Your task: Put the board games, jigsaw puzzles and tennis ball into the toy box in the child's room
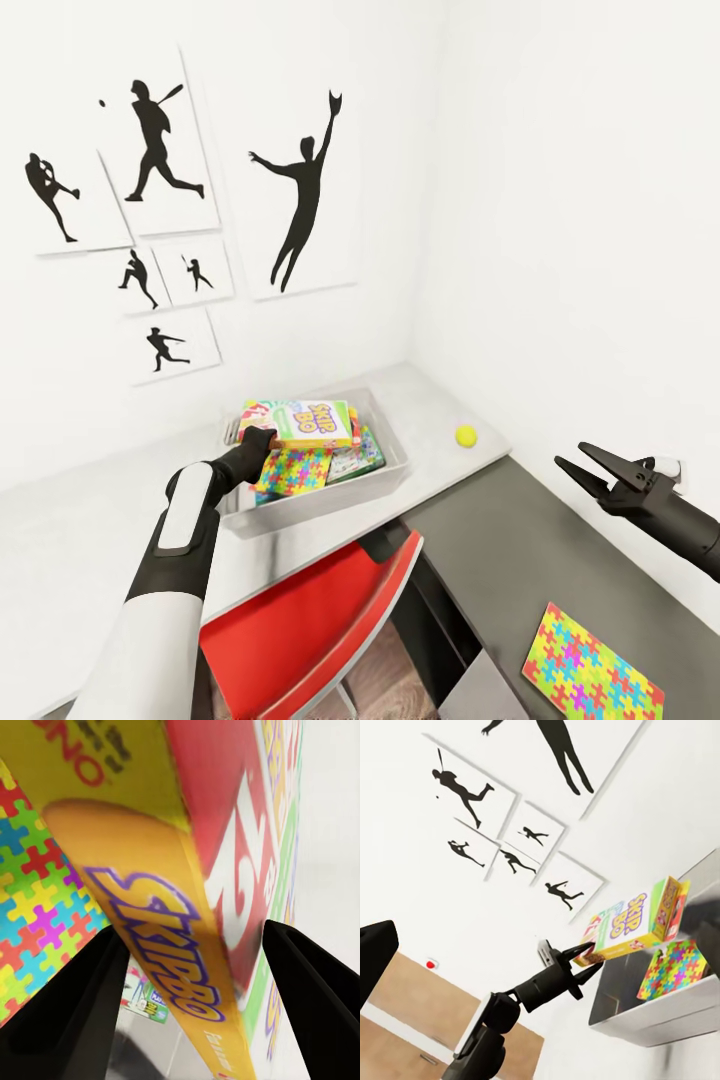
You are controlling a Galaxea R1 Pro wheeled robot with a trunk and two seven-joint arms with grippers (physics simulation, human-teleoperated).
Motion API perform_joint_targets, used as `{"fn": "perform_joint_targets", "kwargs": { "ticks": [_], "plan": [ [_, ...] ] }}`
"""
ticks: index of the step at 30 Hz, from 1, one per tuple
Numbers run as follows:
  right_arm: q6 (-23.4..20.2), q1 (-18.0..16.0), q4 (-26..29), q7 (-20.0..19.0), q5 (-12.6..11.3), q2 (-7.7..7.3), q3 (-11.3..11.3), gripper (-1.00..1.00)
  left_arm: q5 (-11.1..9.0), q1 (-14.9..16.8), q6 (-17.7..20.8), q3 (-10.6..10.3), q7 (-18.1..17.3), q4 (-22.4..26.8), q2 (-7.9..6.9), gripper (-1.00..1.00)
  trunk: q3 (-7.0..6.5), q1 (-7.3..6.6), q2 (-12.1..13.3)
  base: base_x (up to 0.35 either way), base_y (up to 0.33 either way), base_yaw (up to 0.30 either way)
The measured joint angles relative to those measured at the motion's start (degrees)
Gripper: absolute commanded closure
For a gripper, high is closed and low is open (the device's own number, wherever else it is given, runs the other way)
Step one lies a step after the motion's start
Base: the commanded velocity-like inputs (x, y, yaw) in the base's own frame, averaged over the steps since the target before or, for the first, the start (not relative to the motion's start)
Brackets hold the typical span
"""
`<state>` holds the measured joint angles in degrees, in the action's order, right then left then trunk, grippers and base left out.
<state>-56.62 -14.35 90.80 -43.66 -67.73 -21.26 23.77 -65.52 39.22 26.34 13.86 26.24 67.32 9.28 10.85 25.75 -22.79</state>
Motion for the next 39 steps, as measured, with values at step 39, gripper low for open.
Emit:
{"fn": "perform_joint_targets", "kwargs": {
  "ticks": [39],
  "plan": [
    [0.0,0.0,0.0,-0.07,0.0,0.0,0.0,-1.0,-4.96,0.0,2.04,-0.01,5.21,0.0,-0.11,1.0,2.46,0.0,-0.01,0.0,0.0,0.0]
  ]
}}
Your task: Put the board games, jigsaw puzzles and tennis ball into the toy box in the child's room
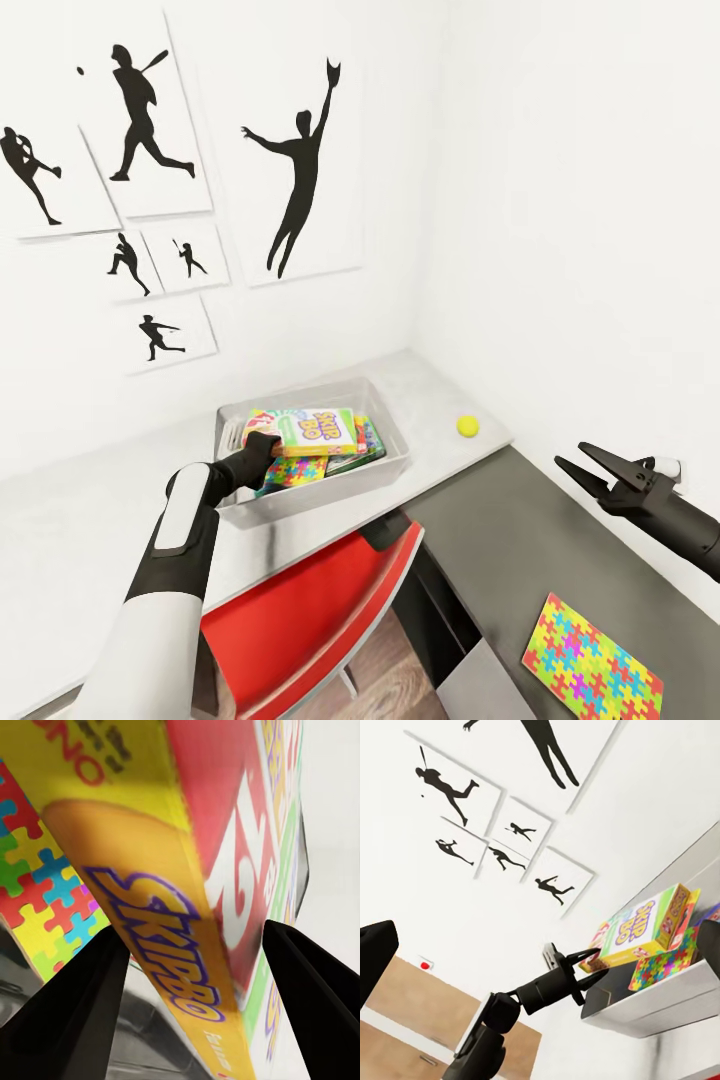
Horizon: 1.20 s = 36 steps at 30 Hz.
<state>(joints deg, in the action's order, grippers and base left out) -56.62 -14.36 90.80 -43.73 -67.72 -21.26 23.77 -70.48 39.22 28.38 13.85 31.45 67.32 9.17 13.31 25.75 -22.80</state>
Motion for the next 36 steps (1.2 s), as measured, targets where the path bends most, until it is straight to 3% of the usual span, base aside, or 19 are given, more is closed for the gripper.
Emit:
{"fn": "perform_joint_targets", "kwargs": {
  "ticks": [19,20,36],
  "plan": [
    [0.07,0.03,0.0,0.0,0.01,0.09,0.17,-1.0,-0.13,0.0,-0.02,0.12,0.25,0.17,0.0,1.0,0.01,0.0,0.0,0.0,0.0,0.0],
    [0.07,0.02,0.0,0.0,0.01,0.09,0.17,-1.0,-0.13,0.0,-0.02,0.12,0.25,0.17,0.0,-1.0,0.01,0.0,0.0,0.0,0.0,0.0],
    [0.09,0.02,0.0,0.0,0.01,0.09,0.18,-1.0,-0.11,0.0,-0.03,0.22,0.27,0.6,0.0,-1.0,0.01,0.0,0.0,0.0,0.0,0.0]
  ]
}}
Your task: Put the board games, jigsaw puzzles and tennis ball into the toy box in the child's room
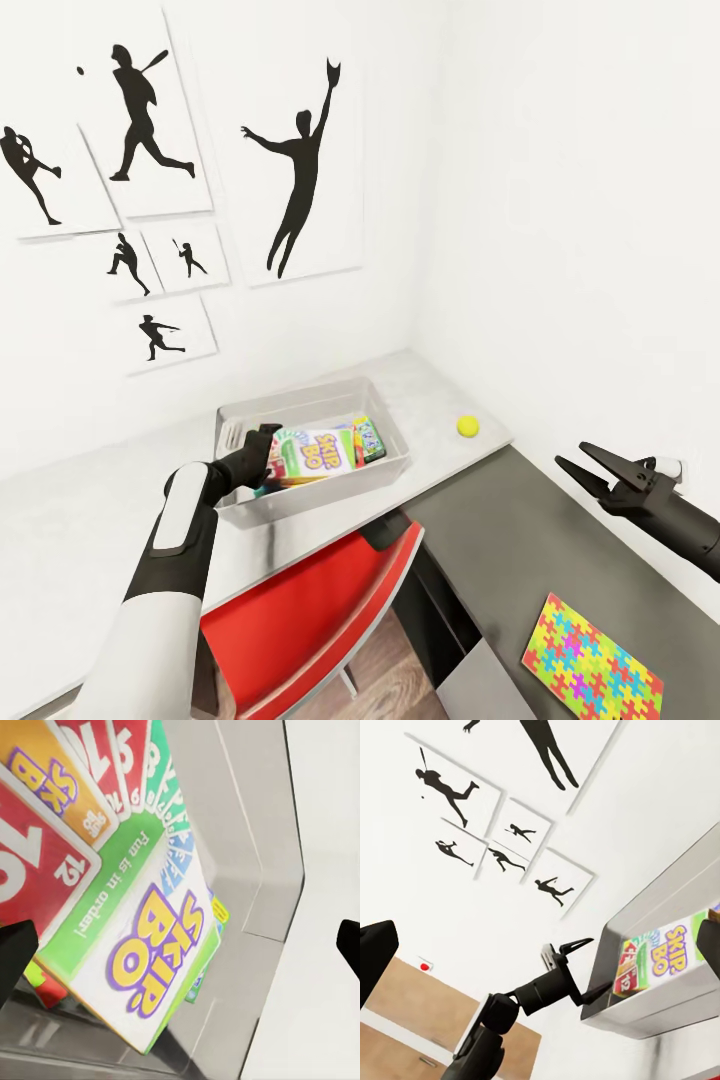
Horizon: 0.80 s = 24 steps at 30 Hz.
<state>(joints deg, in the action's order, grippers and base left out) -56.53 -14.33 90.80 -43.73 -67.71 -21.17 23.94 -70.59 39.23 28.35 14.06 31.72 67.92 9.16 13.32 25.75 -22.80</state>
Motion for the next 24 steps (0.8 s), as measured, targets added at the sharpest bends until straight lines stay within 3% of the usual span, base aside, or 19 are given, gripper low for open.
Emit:
{"fn": "perform_joint_targets", "kwargs": {
  "ticks": [5,10,13,16,20,24],
  "plan": [
    [0.0,0.02,0.0,0.0,0.0,0.0,0.0,-1.0,-0.06,0.0,0.08,0.0,-0.03,0.52,0.0,-1.0,0.0,0.0,0.0,0.0,0.0,0.0],
    [-0.02,0.0,0.0,0.0,0.0,0.0,0.03,-1.0,-0.96,-0.05,3.1,-0.09,-0.3,6.19,0.0,-1.0,-0.01,0.0,0.0,0.0,0.0,0.0],
    [-0.01,0.03,0.0,0.0,-0.01,0.03,0.01,-1.0,-4.73,-0.23,6.62,0.04,-0.4,11.22,-0.06,-1.0,-0.17,-0.01,-0.01,0.0,0.0,0.0],
    [-0.02,0.04,0.0,0.0,-0.01,0.07,0.0,-1.0,-7.22,-0.36,8.76,0.81,-0.33,13.15,-0.35,-1.0,-0.39,0.0,-0.01,0.0,0.0,0.0],
    [-0.02,0.06,0.0,0.0,-0.01,0.07,0.0,-1.0,-8.27,-0.43,12.58,2.32,-0.48,14.11,-1.45,-1.0,-0.74,0.0,0.0,0.0,0.0,0.0],
    [-0.02,0.07,0.0,0.0,-0.01,0.07,0.04,-1.0,-8.97,-0.45,18.99,4.95,-0.68,14.84,-2.3,-1.0,-1.09,0.0,-0.01,0.0,0.0,0.0]
  ]
}}
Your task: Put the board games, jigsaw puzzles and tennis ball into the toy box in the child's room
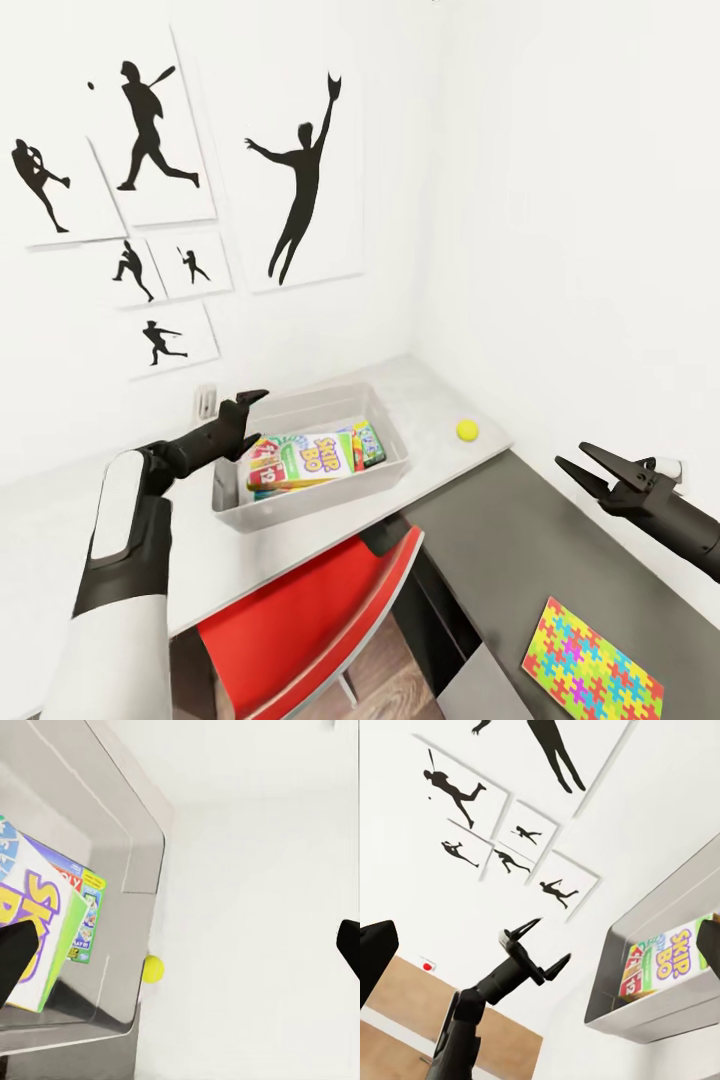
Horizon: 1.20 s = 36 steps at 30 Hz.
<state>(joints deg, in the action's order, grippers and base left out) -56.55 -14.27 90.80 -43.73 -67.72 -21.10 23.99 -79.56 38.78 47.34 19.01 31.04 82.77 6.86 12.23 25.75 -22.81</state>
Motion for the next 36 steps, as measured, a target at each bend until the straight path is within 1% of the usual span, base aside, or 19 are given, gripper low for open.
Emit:
{"fn": "perform_joint_targets", "kwargs": {
  "ticks": [2,3,4,5,6,7,8,10,11,12,13,16,18,21,22,27,33,34,36],
  "plan": [
    [0.01,0.0,0.0,0.0,0.0,-0.04,0.03,-1.0,-0.92,0.0,6.66,2.72,-0.1,0.5,-1.39,-1.0,-0.18,0.0,0.0,0.0,0.0,0.0],
    [0.01,0.0,0.0,0.0,0.0,-0.05,0.03,-1.0,-1.83,0.0,8.85,4.01,-0.19,0.69,-2.68,-1.0,-0.27,0.0,0.0,0.0,0.0,0.0],
    [0.01,0.0,0.0,0.0,0.0,-0.06,0.04,-1.0,-2.59,-0.01,9.63,4.57,-0.27,0.76,-3.51,-1.0,-0.36,0.0,0.0,0.0,0.0,0.0],
    [0.02,0.0,0.0,0.0,0.0,-0.05,0.04,-1.0,-4.49,-0.02,10.7,5.32,-0.5,0.86,-5.39,-1.0,-0.45,0.0,0.0,0.0,0.0,0.0],
    [0.01,0.0,0.0,-0.01,0.01,-0.06,0.04,-1.0,-7.24,-0.05,11.46,5.86,-0.69,0.92,-7.83,-1.0,-0.54,0.0,0.0,0.0,0.0,0.0],
    [0.0,0.0,0.0,-0.01,0.01,-0.06,0.04,-1.0,-10.71,-0.32,11.94,6.1,-0.82,0.93,-10.94,-1.0,-0.63,0.0,0.0,0.0,0.0,0.0],
    [0.01,0.0,0.0,-0.01,0.02,-0.04,0.03,-1.0,-14.67,-1.22,12.25,6.06,-0.9,0.9,-14.54,-1.0,-0.72,0.0,0.0,0.0,0.0,0.0],
    [0.01,0.0,0.0,-0.01,0.01,-0.03,0.0,-1.0,-19.11,-2.84,12.45,5.68,-0.95,0.89,-18.61,-1.0,-0.9,0.0,0.0,0.0,0.0,0.0],
    [0.02,0.0,0.0,-0.01,0.02,-0.02,-0.02,-1.0,-23.26,-4.74,12.5,4.78,-1.02,0.89,-22.42,-1.0,-0.98,0.0,-0.01,0.0,0.0,0.0],
    [0.01,0.0,0.0,-0.01,0.0,-0.01,-0.02,-1.0,-25.61,-5.83,12.5,4.16,-1.04,0.89,-24.58,-1.0,-1.08,0.0,-0.01,0.0,0.0,0.0],
    [0.02,0.0,0.0,-0.01,0.02,0.0,-0.03,-1.0,-29.58,-7.8,12.5,2.97,-1.11,0.88,-28.3,-1.0,-1.17,0.0,-0.01,0.0,0.0,0.0],
    [0.01,0.0,0.0,0.0,0.0,0.0,0.0,-1.0,-35.26,-11.11,12.51,1.53,-1.2,0.72,-34.11,-1.0,-1.44,0.0,-0.01,0.0,0.0,0.0],
    [0.02,0.0,0.0,0.0,0.0,0.01,0.0,-1.0,-37.82,-13.48,12.52,0.97,-1.24,0.59,-36.95,-1.0,-1.61,0.0,-0.01,0.0,0.0,0.0],
    [0.06,0.0,0.0,0.0,0.0,0.01,-0.02,-1.0,-40.05,-17.49,12.52,0.53,-1.48,0.47,-39.74,-1.0,-1.88,0.0,0.0,0.0,0.0,0.0],
    [0.08,0.0,0.0,-0.01,0.01,0.01,-0.03,-1.0,-40.74,-20.13,12.52,0.46,-2.02,0.43,-40.86,-1.0,-1.97,-0.01,-0.01,0.0,0.0,0.0],
    [0.1,0.0,0.0,0.0,0.0,0.01,-0.04,-1.0,-41.74,-26.08,12.52,0.5,-5.76,0.26,-43.07,-1.0,-2.42,0.0,0.0,0.0,0.0,0.0],
    [0.13,0.0,0.0,0.0,0.0,0.13,-0.04,-1.0,-40.83,-30.24,12.51,0.42,-10.8,0.02,-46.1,-1.0,-2.97,0.0,0.0,0.0,0.0,0.0],
    [0.16,0.0,0.0,0.0,0.0,0.21,-0.04,-1.0,-39.92,-30.85,12.51,0.18,-11.67,0.17,-47.04,-1.0,-3.06,0.0,0.0,0.0,0.0,0.0],
    [0.17,0.0,0.0,0.0,0.0,0.27,-0.04,-1.0,-38.6,-31.27,12.5,-0.18,-12.29,0.22,-47.69,-1.0,-3.24,0.0,0.0,0.0,0.0,0.0]
  ]
}}
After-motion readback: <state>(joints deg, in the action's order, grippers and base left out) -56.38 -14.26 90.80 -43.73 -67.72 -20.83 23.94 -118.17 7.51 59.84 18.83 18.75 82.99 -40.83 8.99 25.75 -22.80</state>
